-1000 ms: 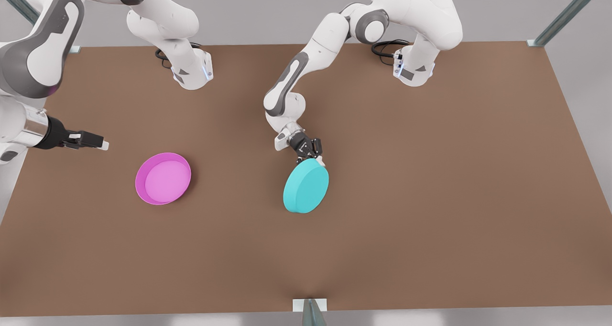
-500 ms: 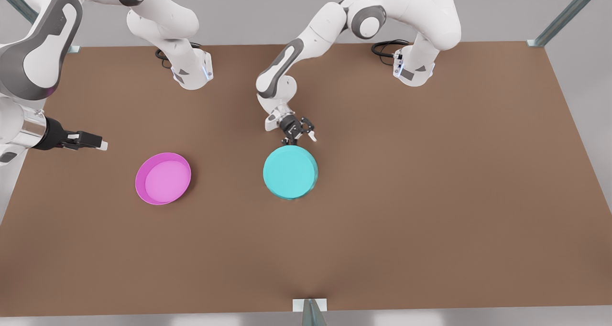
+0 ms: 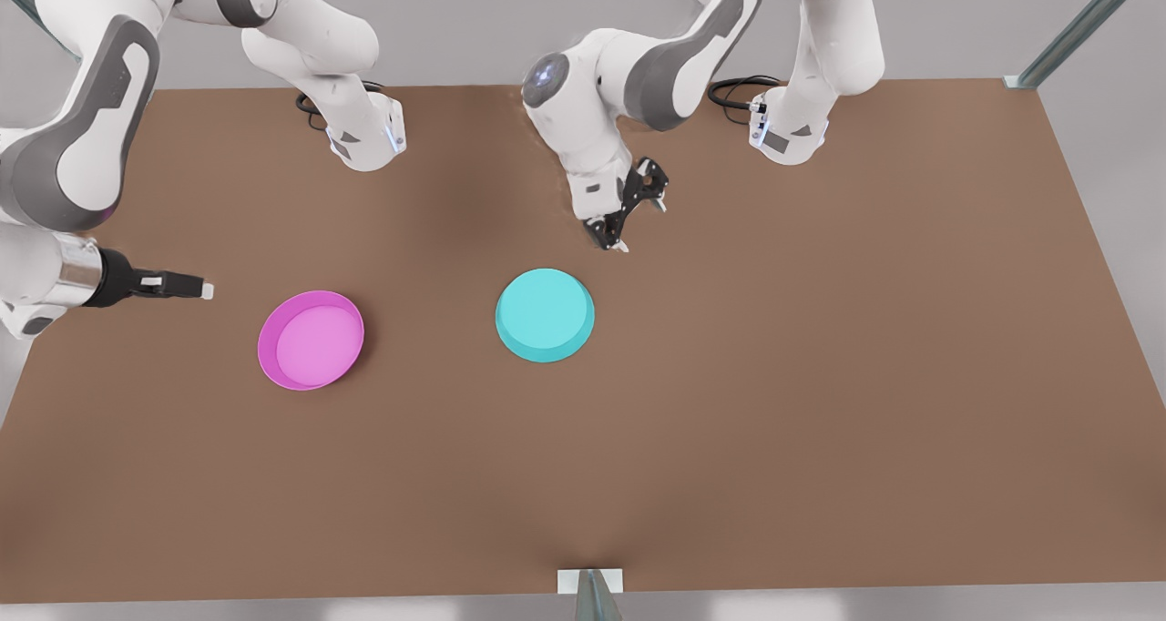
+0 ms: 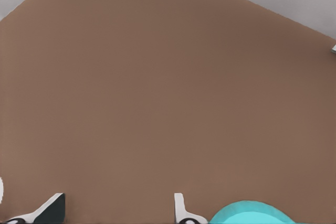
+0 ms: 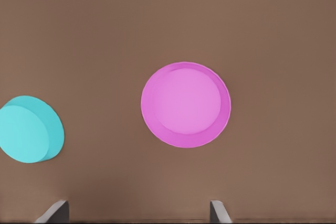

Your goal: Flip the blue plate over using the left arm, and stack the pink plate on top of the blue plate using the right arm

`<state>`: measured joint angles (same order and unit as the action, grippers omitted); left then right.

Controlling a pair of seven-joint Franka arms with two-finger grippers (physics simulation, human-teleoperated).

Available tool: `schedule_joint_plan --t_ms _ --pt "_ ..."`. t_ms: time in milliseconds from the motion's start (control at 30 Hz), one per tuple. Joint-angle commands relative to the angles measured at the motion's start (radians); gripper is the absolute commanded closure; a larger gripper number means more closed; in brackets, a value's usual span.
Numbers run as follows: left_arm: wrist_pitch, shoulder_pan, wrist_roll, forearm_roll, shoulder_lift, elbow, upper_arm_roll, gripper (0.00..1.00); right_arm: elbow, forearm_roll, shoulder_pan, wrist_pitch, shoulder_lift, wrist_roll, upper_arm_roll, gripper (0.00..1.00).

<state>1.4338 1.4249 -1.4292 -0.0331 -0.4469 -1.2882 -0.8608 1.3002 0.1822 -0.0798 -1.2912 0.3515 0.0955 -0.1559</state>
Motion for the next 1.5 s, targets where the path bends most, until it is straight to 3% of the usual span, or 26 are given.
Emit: schedule_joint_plan --t_ms 0,33,67,133,167,200,233,267,300,333,367,433,633,900,1467 --pt "-0.223 -0.006 1.056 0.254 0.045 0.017 -0.228 0.00 0.018 0.000 -0.107 0.046 0.102 0.203 -0.001 0.00" --pt "-0.257 -0.008 1.188 0.315 0.056 0.023 -0.393 0.00 0.010 0.043 -0.193 0.036 0.200 0.340 -0.001 0.00" --pt "-0.257 -0.012 1.222 0.346 0.062 0.023 -0.470 0.00 0.011 0.054 -0.234 0.029 0.243 0.410 -0.001 0.00" --pt "-0.260 -0.135 1.225 0.415 0.109 0.021 -0.483 0.00 0.025 0.071 -0.293 0.007 0.302 0.556 0.001 0.00" --pt "-0.298 -0.249 1.230 0.443 0.109 0.059 -0.430 0.00 0.054 0.086 -0.307 -0.014 0.300 0.592 0.001 0.00" --pt "-0.461 -0.703 1.259 0.444 0.048 0.317 0.004 0.00 0.108 0.089 -0.324 -0.063 0.284 0.682 0.001 0.00" --pt "-0.471 -0.941 1.267 0.386 0.065 0.365 0.282 0.00 0.157 0.114 -0.327 -0.092 0.259 0.724 0.001 0.00" --pt "-0.389 -1.150 1.285 0.234 0.128 0.313 0.593 0.00 0.226 0.126 -0.336 -0.151 0.230 0.783 0.001 0.00" --pt "-0.218 -1.399 1.276 -0.006 0.253 0.065 0.986 0.00 0.326 0.134 -0.337 -0.227 0.192 0.822 0.002 0.00" --pt "-0.053 -1.423 1.207 -0.044 0.347 -0.118 1.043 0.00 0.395 0.192 -0.362 -0.298 0.196 0.895 0.002 0.00" --pt "-0.044 -1.457 1.187 0.044 0.370 -0.160 1.043 0.00 0.473 0.206 -0.362 -0.378 0.175 0.917 0.006 0.00" --pt "-0.176 -1.453 1.306 0.036 0.379 -0.097 1.028 0.00 0.541 0.269 -0.347 -0.491 0.144 0.917 0.007 0.00" --pt "-0.204 -1.459 1.237 0.139 0.355 -0.068 0.954 0.00 0.645 0.300 -0.347 -0.708 0.123 0.964 0.052 0.00" --pt "-0.225 -1.460 1.194 0.145 0.341 -0.068 0.954 0.00 0.792 0.298 -0.307 -0.839 0.081 0.986 0.065 0.00" --pt "-0.222 -1.460 1.256 0.148 0.341 -0.068 0.933 0.00 0.811 0.315 -0.285 -0.962 0.133 0.955 0.110 0.00"
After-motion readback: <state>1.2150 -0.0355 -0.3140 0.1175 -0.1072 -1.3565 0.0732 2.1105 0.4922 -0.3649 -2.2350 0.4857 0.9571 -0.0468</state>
